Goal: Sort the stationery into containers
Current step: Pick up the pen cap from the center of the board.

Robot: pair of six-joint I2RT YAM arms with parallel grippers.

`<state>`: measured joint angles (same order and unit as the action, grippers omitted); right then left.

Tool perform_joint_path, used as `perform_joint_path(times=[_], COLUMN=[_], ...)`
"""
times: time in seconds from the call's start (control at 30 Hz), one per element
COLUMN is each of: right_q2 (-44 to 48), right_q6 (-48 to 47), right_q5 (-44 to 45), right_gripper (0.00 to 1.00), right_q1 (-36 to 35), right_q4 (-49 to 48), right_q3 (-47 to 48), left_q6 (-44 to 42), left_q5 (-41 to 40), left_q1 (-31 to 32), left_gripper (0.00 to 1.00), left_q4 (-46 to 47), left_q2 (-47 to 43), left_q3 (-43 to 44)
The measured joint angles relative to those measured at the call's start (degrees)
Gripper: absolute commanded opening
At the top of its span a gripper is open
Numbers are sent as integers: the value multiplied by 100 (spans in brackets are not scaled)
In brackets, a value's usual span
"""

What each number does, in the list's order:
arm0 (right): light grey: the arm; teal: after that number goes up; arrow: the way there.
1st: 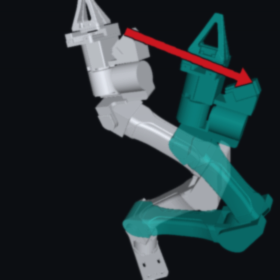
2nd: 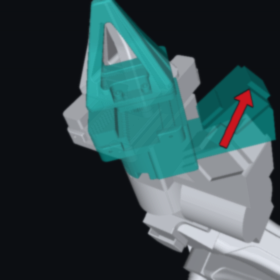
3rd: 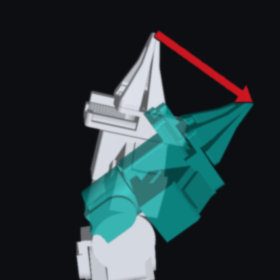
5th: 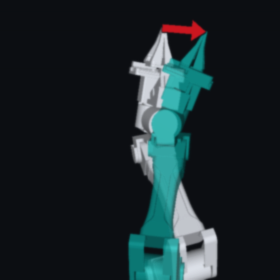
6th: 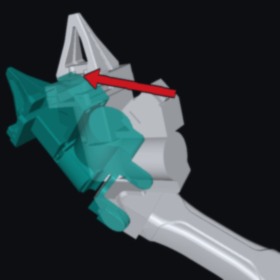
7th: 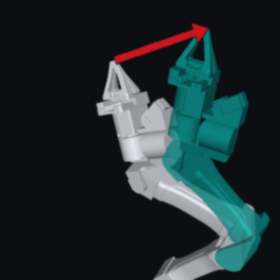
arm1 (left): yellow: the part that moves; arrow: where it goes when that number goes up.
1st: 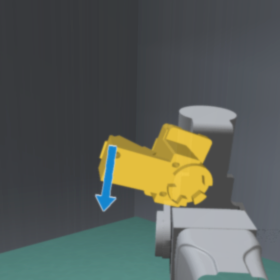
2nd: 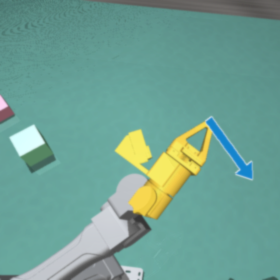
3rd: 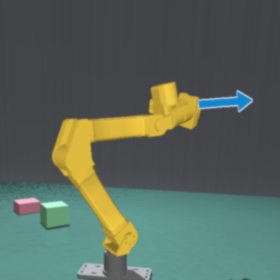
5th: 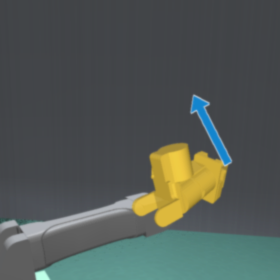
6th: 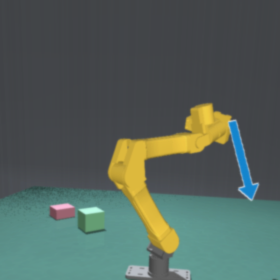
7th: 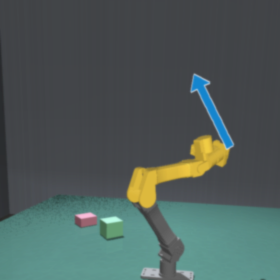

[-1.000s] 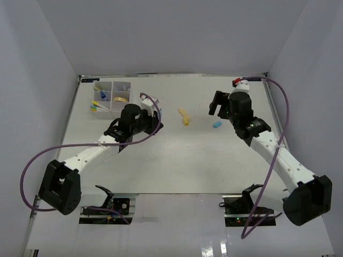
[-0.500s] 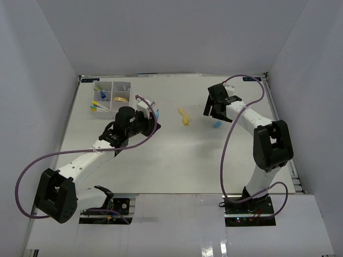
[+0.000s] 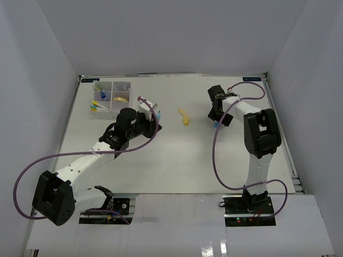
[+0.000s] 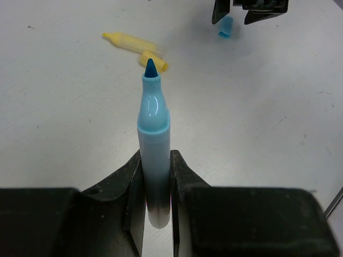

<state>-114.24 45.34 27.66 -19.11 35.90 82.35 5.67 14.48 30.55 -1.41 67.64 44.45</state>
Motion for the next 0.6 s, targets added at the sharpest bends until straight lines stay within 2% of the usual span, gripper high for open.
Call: perform_joint_path(times=[0.4,0.6], right_q2=[-142,-142], right_q6=[474,586], right_q5=[-146,-236], right_gripper=[59,50], right_q1=[90,116], right_q4=[17,2], right_q3=[7,-2], left_q6=[-33,-33], left_q5=[-17,-15], left_q1=[31,33], left_gripper=[0,0], left_q4=[-20,-35], left_q2=[-50,-55], left_q3=[0,0])
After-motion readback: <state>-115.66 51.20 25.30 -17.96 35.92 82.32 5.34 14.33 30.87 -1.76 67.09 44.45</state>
